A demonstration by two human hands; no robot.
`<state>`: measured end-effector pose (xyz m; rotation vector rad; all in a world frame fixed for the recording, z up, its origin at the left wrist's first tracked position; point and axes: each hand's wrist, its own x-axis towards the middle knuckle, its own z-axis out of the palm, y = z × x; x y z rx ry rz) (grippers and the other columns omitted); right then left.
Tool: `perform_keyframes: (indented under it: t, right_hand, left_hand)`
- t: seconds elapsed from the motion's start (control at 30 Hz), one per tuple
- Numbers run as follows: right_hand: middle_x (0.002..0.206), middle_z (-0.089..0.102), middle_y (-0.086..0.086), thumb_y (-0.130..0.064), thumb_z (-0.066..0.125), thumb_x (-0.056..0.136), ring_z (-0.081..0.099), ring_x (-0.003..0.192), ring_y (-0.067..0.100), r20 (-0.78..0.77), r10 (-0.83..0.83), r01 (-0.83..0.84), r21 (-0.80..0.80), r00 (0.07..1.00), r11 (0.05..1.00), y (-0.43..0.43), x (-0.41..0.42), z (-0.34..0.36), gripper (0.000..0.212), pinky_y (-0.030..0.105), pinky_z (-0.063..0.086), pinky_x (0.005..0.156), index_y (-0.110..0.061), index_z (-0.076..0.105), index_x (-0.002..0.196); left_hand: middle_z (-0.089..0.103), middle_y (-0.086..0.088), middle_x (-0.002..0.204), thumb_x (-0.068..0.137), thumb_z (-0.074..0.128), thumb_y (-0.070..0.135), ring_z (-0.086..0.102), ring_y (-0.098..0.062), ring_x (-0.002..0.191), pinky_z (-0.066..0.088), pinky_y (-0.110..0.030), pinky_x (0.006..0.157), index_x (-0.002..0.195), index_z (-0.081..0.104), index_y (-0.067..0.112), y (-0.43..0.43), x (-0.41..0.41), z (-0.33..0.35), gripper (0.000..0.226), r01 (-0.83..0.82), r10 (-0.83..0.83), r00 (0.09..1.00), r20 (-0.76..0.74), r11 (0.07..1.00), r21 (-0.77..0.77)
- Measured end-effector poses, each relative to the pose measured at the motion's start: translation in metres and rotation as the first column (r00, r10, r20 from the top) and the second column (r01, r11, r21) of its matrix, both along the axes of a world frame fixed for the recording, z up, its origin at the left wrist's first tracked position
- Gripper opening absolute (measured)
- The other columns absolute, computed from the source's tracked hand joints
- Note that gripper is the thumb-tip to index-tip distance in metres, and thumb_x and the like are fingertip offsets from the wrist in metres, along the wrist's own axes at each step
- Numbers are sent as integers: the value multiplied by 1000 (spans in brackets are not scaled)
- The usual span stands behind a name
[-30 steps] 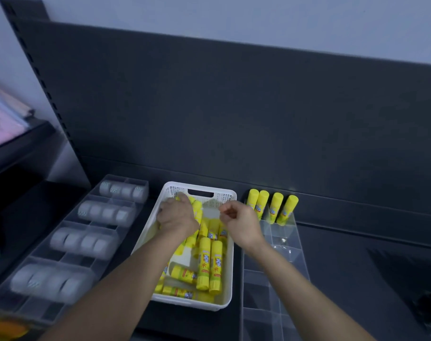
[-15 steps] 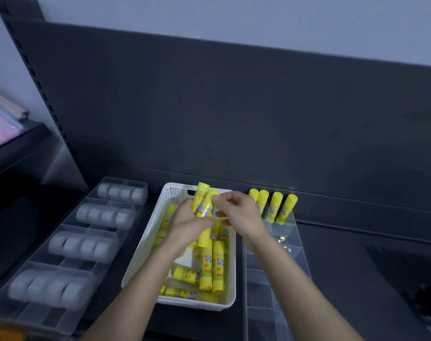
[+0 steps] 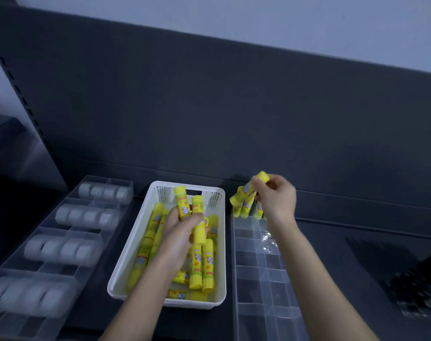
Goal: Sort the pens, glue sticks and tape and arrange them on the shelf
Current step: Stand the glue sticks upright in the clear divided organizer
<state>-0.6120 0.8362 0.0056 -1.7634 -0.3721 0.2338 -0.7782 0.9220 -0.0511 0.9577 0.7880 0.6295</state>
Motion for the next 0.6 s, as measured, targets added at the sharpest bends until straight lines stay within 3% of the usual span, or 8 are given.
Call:
perform_keyframes:
  t: [0.13, 0.27, 0.47, 0.6]
  right_hand:
    - [72, 65, 0, -20, 69, 80, 58, 66, 16, 165, 99, -45, -301, 981, 953, -5, 2, -13, 10, 26, 44, 58, -12, 67, 85]
    - [66, 61, 0, -18, 70, 81, 57, 65, 19, 200, 134, -60, -337, 971, 940, 0, 2, -10, 11, 33, 49, 62, -8, 67, 84]
    - [63, 59, -1, -17, 65, 81, 52, 58, 14, 204, 180, -85, -403, 962, 911, -4, 1, -4, 9, 23, 38, 48, -8, 64, 81]
    - [67, 64, 6, -12, 64, 77, 57, 64, 23, 238, 182, -70, -415, 954, 907, -5, 1, 4, 6, 31, 48, 57, -7, 65, 77]
  left_hand:
    - [66, -13, 94, 86, 64, 3, 69, -25, 78, 58, -45, 76, 105, 59, 5, 1, 2, -2, 20, 34, -34, 999, 12, 999, -30]
    - [66, -14, 96, 88, 63, 3, 68, -26, 84, 57, -49, 82, 105, 60, 7, -3, 3, -2, 18, 93, -92, 995, -24, 995, 26]
    - [67, -18, 106, 91, 60, 7, 67, -34, 95, 58, -46, 79, 104, 61, 13, -2, 3, 0, 13, 89, -87, 995, -43, 996, 30]
    - [68, -17, 105, 92, 59, 9, 66, -36, 97, 56, -49, 83, 104, 61, 13, -3, 2, -1, 13, 97, -93, 993, -67, 994, 53]
